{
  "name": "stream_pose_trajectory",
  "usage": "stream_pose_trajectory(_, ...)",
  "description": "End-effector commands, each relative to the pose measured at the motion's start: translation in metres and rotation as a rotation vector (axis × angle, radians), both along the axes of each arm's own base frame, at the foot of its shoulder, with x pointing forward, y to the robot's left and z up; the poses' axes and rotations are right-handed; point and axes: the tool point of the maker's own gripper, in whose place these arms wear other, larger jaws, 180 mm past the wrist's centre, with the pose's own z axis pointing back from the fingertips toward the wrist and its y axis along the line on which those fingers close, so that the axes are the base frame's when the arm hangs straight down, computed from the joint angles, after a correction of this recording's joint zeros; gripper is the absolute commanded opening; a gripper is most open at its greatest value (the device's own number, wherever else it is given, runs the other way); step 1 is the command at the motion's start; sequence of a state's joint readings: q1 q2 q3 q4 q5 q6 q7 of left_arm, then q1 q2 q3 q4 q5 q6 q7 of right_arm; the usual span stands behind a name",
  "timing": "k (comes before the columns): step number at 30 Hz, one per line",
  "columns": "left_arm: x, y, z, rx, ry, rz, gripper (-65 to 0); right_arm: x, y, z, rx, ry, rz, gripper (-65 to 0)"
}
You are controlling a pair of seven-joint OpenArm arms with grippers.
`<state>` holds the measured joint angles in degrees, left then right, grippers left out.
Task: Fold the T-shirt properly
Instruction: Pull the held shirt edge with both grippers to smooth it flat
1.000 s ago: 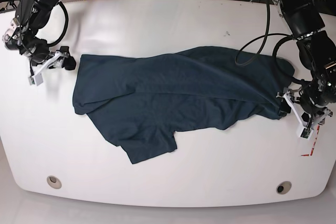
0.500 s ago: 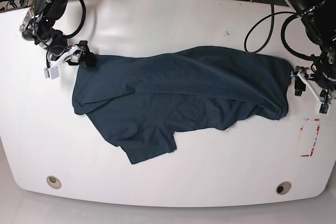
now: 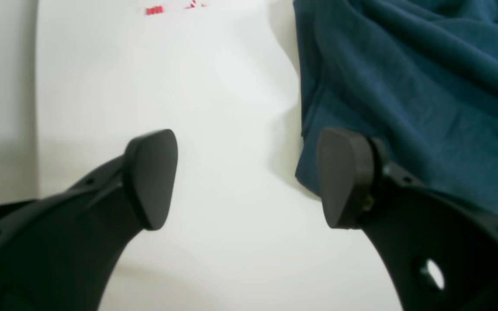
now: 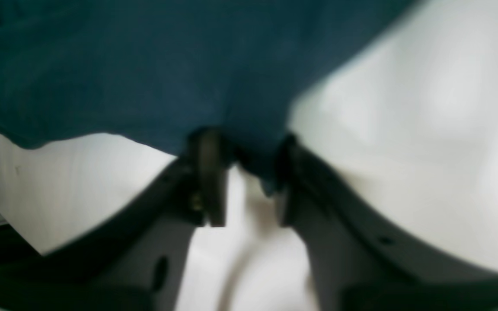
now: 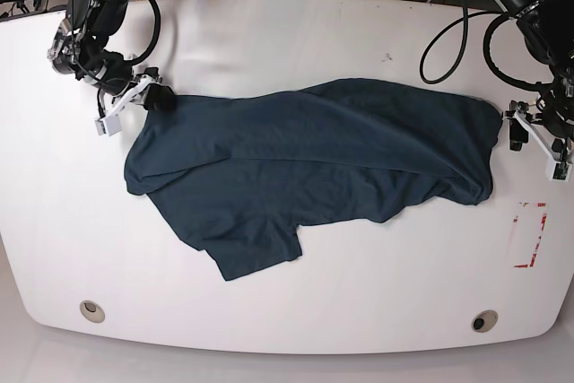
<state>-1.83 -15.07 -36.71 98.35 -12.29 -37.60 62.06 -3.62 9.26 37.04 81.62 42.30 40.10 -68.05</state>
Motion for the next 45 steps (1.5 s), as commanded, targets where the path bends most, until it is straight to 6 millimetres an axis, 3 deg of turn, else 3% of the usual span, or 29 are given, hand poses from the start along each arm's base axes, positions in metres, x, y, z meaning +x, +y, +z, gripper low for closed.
stream_pose_trajectory(1,0.004,0.002,-0.004,-0.025,-0.008,0.006,-17.8,0.004,-0.007,0.005,-0.024,-0.009,0.004,-60.4)
stream_pose_trajectory(7,-0.006,-0.002,-0.041,-0.113,0.017,0.002,-17.8,0.004,-0.008,0.006,-0.027,-0.012,0.002,-61.8)
stream_pose_trajectory(10,-0.008,-0.017,-0.055,-0.127,0.049,-0.051,-17.8,0.004,-0.009,0.007,-0.029,-0.012,0.002,-61.8)
stream_pose_trajectory(13,-0.008,-0.027,-0.060,-0.129,0.067,-0.092,-17.8,0.004,-0.009,0.007,-0.029,-0.012,0.002,-61.8)
stream_pose_trajectory(29,-0.026,-0.029,-0.092,-0.189,0.154,-0.070,-18.9,0.003,-0.009,0.007,-0.031,-0.014,0.001,-62.0)
stream_pose_trajectory(31,-0.027,-0.029,-0.093,-0.190,0.159,-0.070,-23.2,0.004,-0.009,0.011,-0.040,-0.025,0.004,-62.0)
stream_pose_trajectory(38,-0.027,-0.030,-0.094,-0.192,0.158,-0.070,-63.2,0.001,-0.010,0.028,-0.103,-0.072,0.030,-62.1)
stream_pose_trajectory(45,-0.020,-0.028,-0.077,-0.154,0.119,-0.084,-65.0,-0.011,-0.011,0.040,-0.162,-0.093,0.055,-62.3)
